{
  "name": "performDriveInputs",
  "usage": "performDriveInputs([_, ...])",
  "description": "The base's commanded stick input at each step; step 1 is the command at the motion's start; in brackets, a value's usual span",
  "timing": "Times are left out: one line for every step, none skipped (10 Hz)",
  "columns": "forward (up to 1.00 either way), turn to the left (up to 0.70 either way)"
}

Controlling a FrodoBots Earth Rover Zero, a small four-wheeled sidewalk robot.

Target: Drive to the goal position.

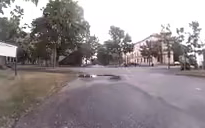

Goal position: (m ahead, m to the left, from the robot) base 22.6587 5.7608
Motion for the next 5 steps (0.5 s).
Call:
performDriveInputs([0.70,0.00])
performDriveInputs([0.70,0.00])
performDriveInputs([0.70,0.00])
performDriveInputs([0.70,0.00])
performDriveInputs([0.70,0.00])
